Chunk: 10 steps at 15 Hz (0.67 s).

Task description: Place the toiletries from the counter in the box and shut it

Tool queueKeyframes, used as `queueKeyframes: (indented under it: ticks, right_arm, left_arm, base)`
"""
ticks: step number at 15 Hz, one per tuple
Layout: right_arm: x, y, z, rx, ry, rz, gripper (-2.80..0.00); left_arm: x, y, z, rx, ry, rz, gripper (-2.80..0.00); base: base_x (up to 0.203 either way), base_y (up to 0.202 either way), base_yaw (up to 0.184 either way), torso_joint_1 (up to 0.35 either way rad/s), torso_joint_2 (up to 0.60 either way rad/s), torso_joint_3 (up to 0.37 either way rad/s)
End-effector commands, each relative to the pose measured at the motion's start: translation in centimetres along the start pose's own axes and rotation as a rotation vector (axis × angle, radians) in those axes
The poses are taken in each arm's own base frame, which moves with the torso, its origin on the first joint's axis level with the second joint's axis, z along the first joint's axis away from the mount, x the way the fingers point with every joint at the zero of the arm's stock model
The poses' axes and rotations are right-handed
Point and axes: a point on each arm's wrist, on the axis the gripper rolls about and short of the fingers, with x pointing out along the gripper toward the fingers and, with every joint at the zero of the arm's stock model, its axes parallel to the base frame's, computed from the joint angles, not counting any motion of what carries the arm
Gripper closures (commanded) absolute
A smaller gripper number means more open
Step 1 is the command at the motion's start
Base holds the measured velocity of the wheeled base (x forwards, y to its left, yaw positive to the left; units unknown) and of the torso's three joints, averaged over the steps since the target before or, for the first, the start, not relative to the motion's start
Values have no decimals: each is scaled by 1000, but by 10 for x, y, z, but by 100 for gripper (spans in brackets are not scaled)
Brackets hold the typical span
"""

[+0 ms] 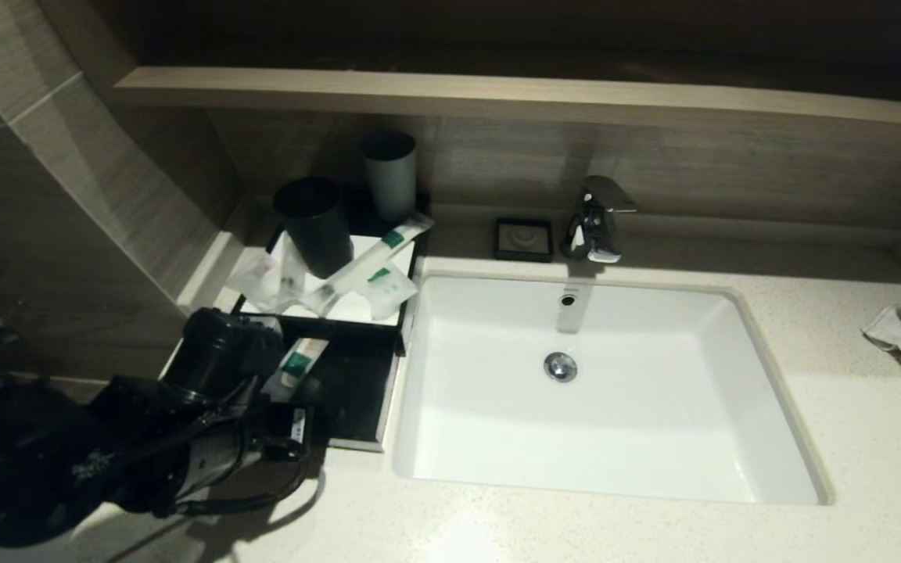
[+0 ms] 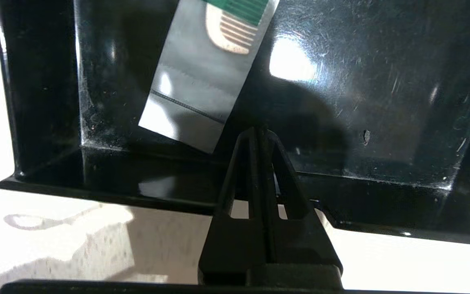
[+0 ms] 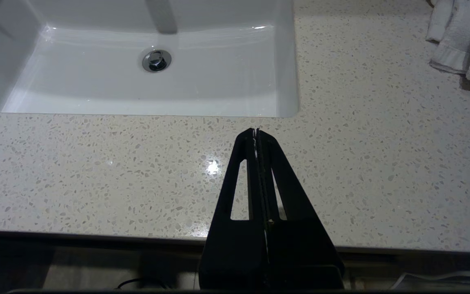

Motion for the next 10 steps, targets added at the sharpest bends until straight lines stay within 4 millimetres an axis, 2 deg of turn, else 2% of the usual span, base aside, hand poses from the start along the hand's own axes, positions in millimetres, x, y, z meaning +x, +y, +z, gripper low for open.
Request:
queueKeyframes:
  ticks: [1,7,10]
  right_arm:
    - [0,0,0,1,0,0,0]
    - [0,0,0,1,0,0,0]
    - [0,0,0,1,0,-1,0]
  left_arm:
    - [0,4,-14,12,45,5,0]
    - [-18,14,-30,15,48,-11,0]
    - [-22,15,-28,9,32,-16,0]
  base:
    - [0,0,0,0,0,0]
    - [0,0,0,0,0,0]
    - [0,0,0,0,0,0]
